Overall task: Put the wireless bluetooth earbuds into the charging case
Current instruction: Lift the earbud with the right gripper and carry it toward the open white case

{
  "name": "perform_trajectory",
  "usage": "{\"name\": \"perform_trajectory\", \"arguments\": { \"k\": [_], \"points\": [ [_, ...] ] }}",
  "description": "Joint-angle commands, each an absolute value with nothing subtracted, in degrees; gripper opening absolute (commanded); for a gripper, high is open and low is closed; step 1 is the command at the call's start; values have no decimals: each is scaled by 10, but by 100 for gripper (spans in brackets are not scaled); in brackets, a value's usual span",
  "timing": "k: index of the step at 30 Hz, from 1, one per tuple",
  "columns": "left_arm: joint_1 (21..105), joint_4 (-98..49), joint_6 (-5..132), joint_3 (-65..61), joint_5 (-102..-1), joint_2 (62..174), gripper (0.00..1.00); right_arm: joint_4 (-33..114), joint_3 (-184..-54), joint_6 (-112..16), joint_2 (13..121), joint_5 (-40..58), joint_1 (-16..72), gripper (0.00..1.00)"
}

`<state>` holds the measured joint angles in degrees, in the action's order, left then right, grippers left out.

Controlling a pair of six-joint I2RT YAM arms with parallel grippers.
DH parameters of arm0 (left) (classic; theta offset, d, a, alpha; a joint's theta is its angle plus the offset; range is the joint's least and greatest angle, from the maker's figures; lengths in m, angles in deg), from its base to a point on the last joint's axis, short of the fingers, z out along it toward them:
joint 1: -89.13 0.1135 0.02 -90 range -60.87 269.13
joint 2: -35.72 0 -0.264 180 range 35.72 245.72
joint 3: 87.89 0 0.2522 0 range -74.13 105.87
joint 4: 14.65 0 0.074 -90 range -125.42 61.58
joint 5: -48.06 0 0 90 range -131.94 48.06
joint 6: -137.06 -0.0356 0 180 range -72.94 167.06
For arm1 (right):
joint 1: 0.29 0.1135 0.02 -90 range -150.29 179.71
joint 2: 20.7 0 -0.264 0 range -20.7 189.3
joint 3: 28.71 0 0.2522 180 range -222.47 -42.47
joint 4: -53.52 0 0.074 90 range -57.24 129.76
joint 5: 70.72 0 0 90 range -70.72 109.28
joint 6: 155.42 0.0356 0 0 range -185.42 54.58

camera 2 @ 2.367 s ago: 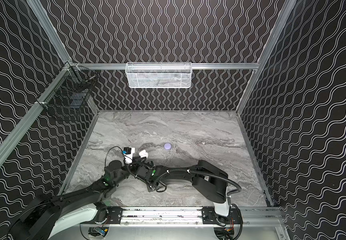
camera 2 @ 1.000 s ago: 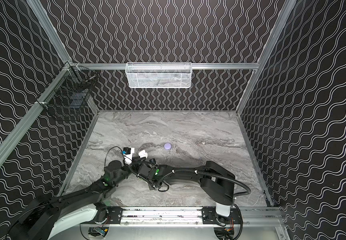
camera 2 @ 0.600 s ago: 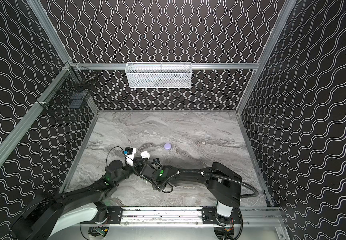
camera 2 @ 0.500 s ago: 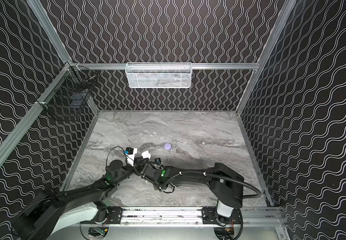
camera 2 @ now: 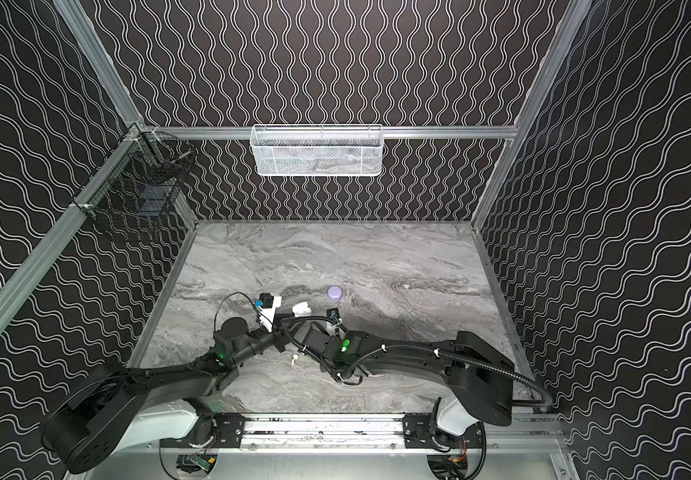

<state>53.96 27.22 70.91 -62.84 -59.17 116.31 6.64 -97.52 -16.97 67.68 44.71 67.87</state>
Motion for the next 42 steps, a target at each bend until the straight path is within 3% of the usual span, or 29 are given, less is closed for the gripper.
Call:
{"name": "perform_trajectory", "arguments": {
  "k": [1,20,42],
  "points": [
    [539,328,718,-620,-630,1183,0,71,-966,-158,659,473,672,12],
    [526,388,740,-597,-700,1248,0,64,-992,-201,581,528,631,12],
    [501,387,735,-578,-733,1260,0,78,-1072,-263,572,545,611,12]
  ]
}}
